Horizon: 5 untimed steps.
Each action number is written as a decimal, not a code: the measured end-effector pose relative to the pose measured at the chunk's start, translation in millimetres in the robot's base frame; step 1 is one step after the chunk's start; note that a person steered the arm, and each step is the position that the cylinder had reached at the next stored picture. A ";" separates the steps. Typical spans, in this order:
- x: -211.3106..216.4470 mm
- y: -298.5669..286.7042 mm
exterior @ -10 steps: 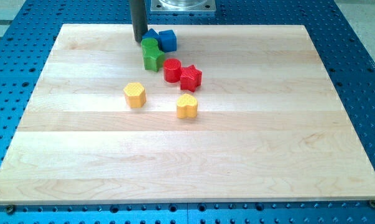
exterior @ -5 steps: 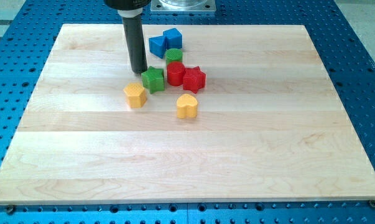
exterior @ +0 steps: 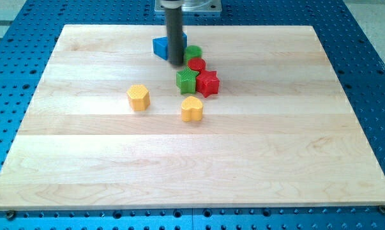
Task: Push the green blocks into the red blocks
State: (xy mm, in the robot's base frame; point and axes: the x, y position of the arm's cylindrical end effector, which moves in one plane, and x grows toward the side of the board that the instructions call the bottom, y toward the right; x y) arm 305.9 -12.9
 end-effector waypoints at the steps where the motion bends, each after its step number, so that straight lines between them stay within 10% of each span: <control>1: -10.4 14.9; 2: -41.5 54.5; 4: 37.2 47.1; 5: 62.4 138.2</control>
